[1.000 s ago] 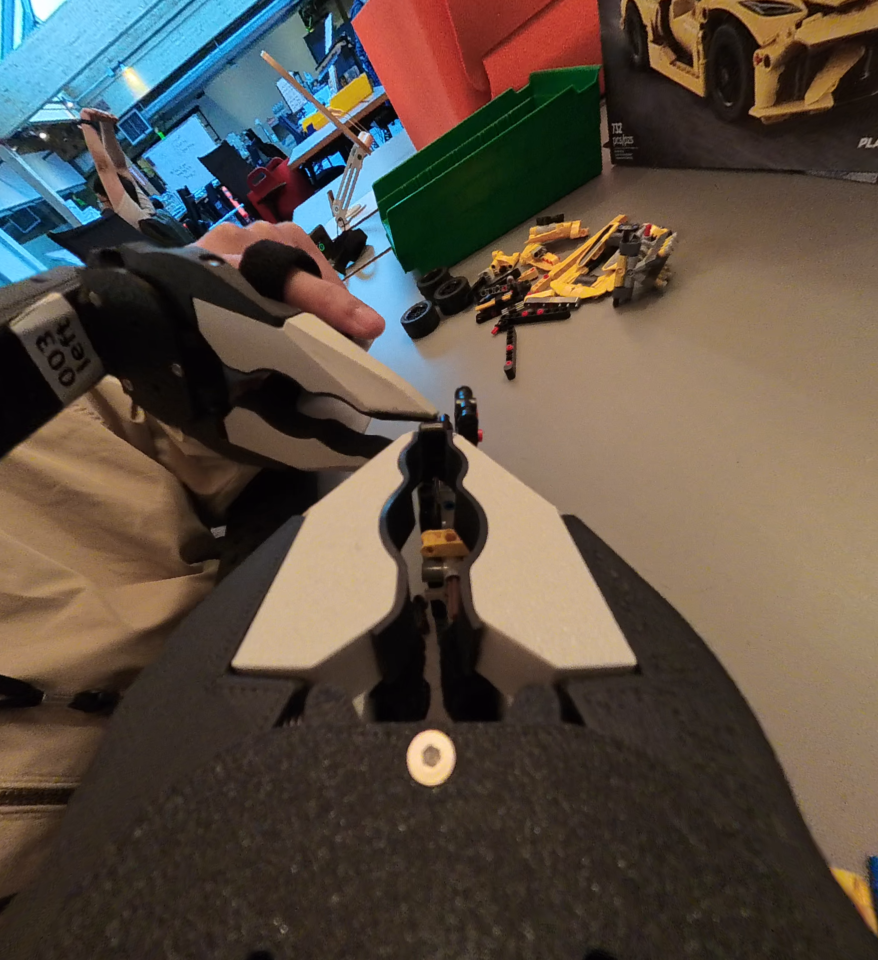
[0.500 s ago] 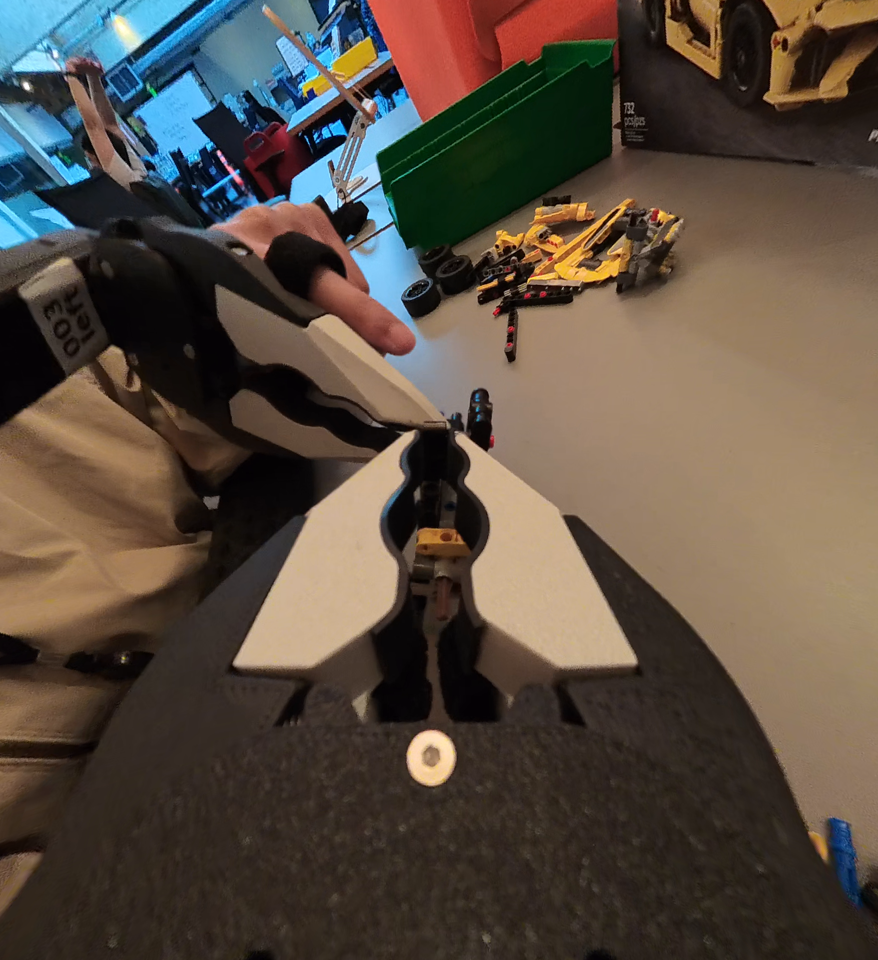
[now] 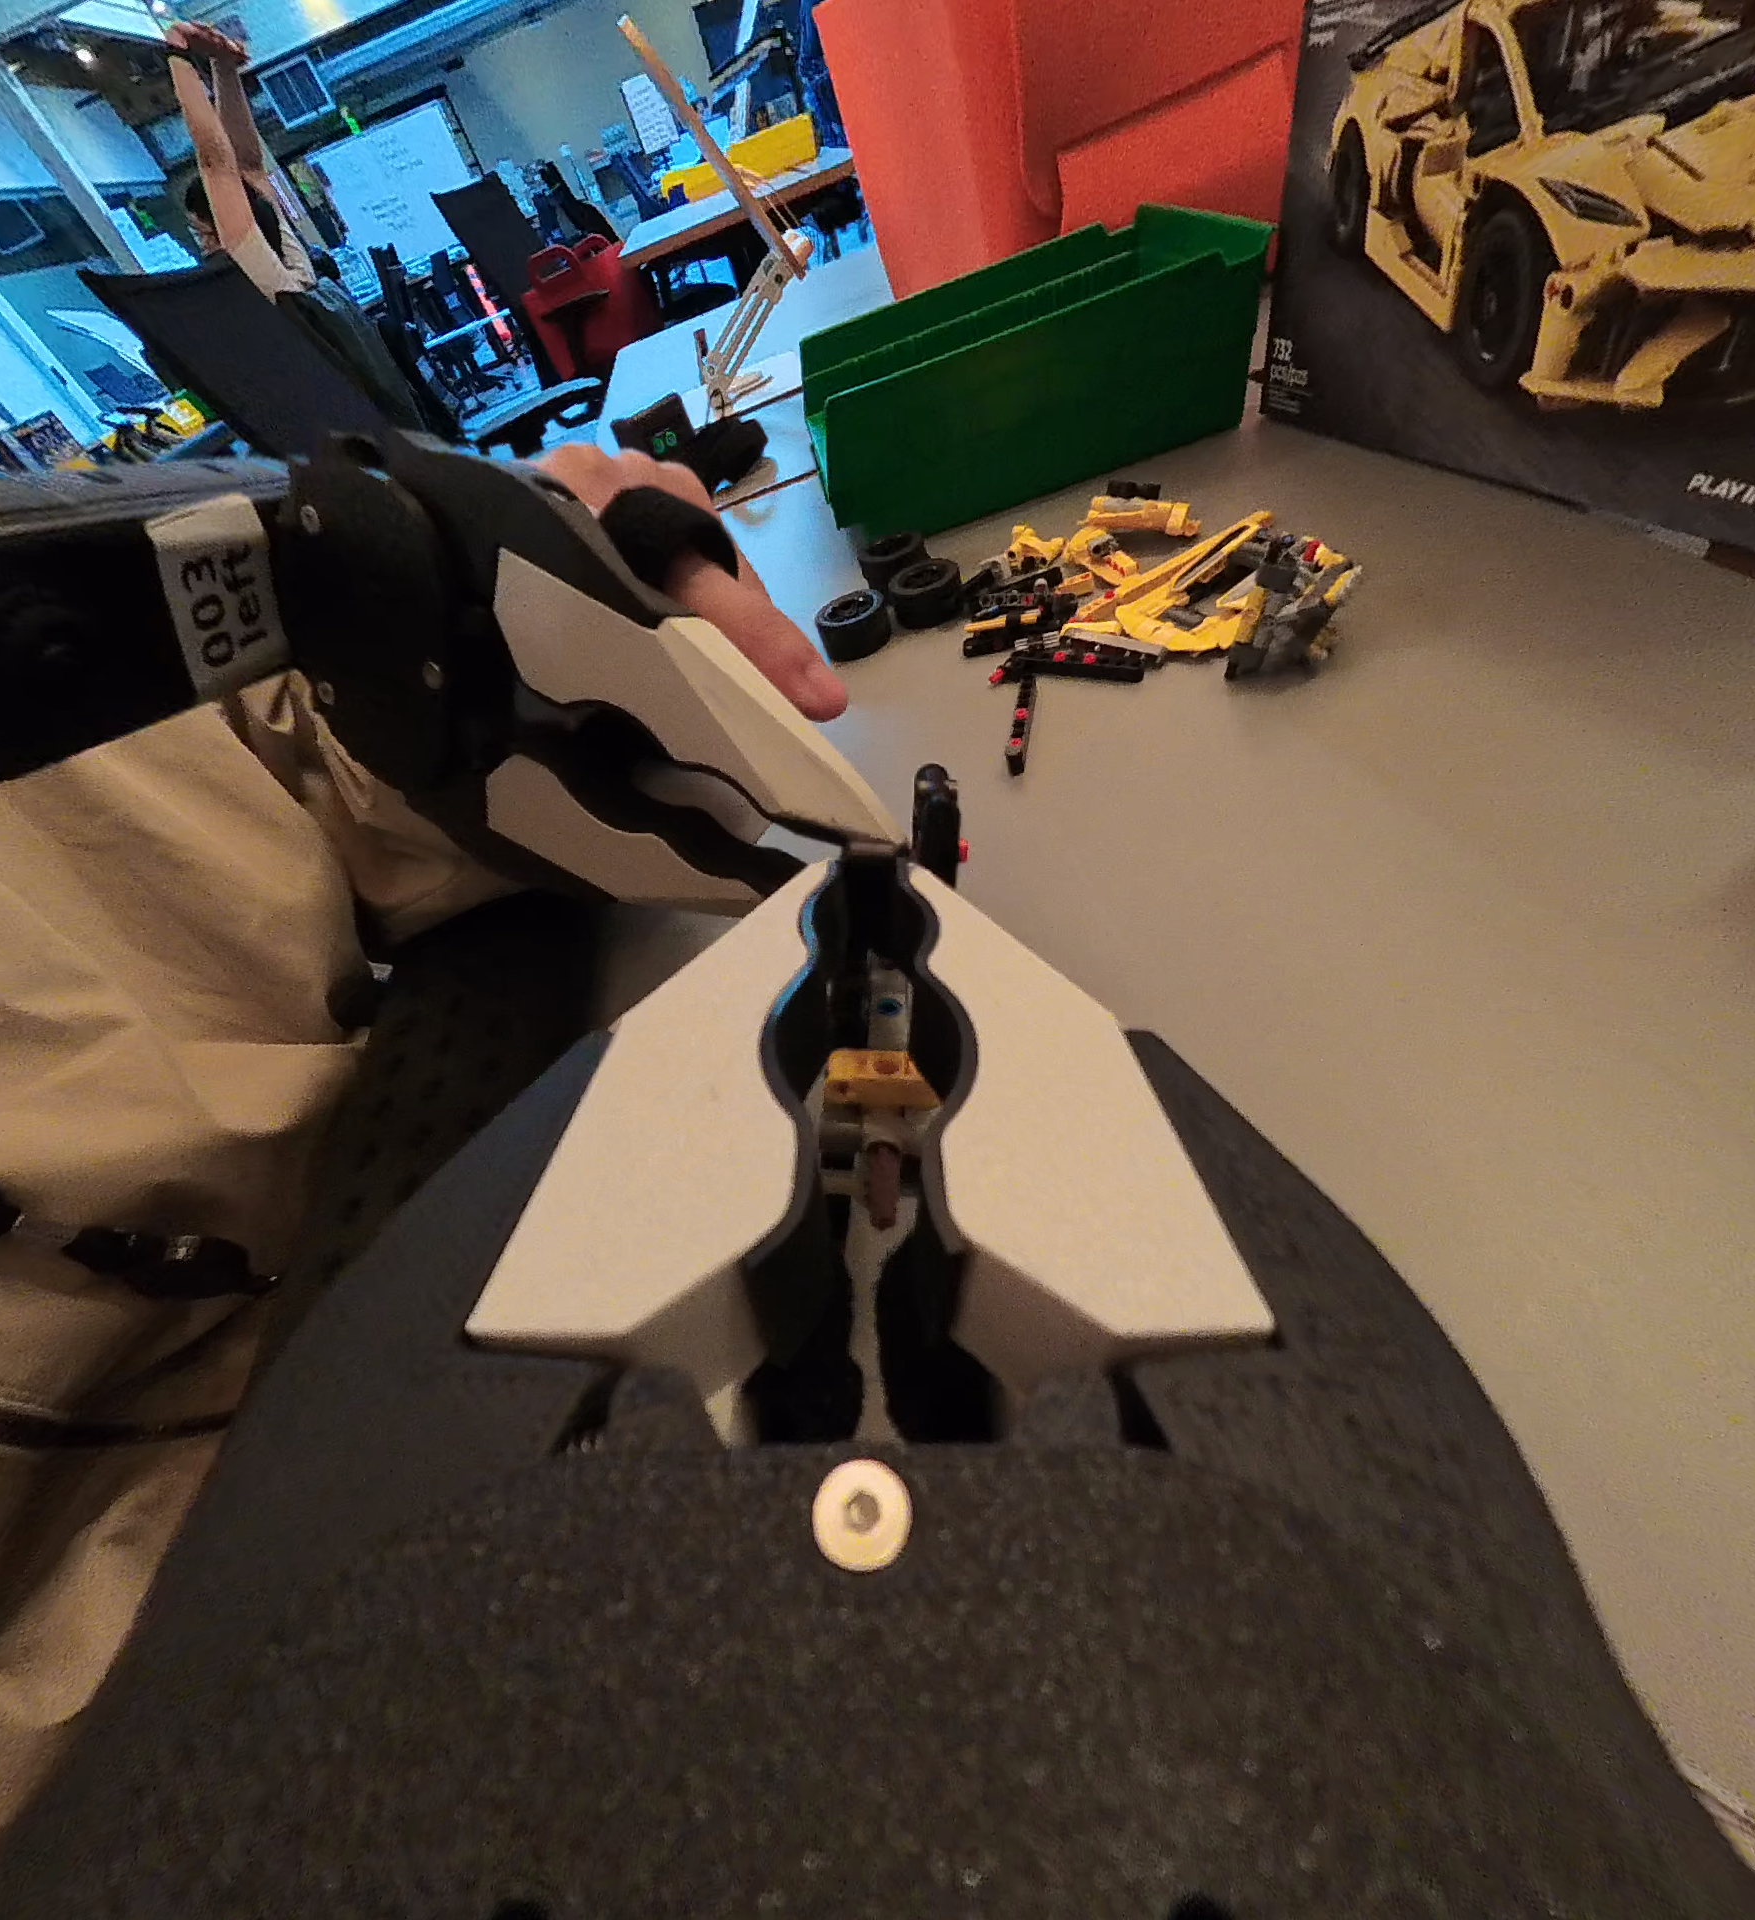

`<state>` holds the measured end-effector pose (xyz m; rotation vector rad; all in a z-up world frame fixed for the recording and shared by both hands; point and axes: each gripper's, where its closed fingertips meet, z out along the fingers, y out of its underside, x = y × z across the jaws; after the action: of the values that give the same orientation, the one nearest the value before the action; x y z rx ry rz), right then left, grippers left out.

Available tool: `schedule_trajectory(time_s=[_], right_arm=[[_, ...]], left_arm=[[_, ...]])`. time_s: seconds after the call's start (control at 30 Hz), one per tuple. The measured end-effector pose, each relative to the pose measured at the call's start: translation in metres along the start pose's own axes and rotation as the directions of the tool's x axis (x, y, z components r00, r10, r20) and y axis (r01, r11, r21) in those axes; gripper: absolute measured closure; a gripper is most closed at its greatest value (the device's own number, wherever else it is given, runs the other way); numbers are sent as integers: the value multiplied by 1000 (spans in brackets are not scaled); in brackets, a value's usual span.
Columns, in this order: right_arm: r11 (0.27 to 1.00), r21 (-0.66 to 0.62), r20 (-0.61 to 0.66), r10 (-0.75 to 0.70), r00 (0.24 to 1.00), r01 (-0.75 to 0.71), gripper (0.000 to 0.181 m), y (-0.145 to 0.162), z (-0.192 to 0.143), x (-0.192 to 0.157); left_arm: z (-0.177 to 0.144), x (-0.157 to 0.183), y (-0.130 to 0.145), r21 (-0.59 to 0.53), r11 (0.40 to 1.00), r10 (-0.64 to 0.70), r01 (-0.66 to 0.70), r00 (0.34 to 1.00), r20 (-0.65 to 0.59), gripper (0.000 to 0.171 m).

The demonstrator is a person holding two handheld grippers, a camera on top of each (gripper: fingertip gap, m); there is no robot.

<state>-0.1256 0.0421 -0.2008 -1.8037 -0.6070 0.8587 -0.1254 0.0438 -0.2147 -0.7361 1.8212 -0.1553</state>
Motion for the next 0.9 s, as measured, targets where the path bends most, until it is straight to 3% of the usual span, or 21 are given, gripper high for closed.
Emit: schedule_trajectory(time_s=[0.37,0.47,0.6,0.9], right_arm=[[985,-70,94,162,982,-156,175,17,3,-1],[973,-55,87,228,970,-223,175,15,5,6],[996,40,36,79,996,-81,170,1,2,7],[994,47,43,95,995,-97,161,1,6,8]], left_arm=[[-5,11,4,32,999,-18,21,997,-75,161],[-1,10,4,22,999,-31,32,999,-43,161],[-2,-1,11,2,1000,-10,10,1000,24,162],[0,-3,12,11,1000,8,-8,999,45,162]])
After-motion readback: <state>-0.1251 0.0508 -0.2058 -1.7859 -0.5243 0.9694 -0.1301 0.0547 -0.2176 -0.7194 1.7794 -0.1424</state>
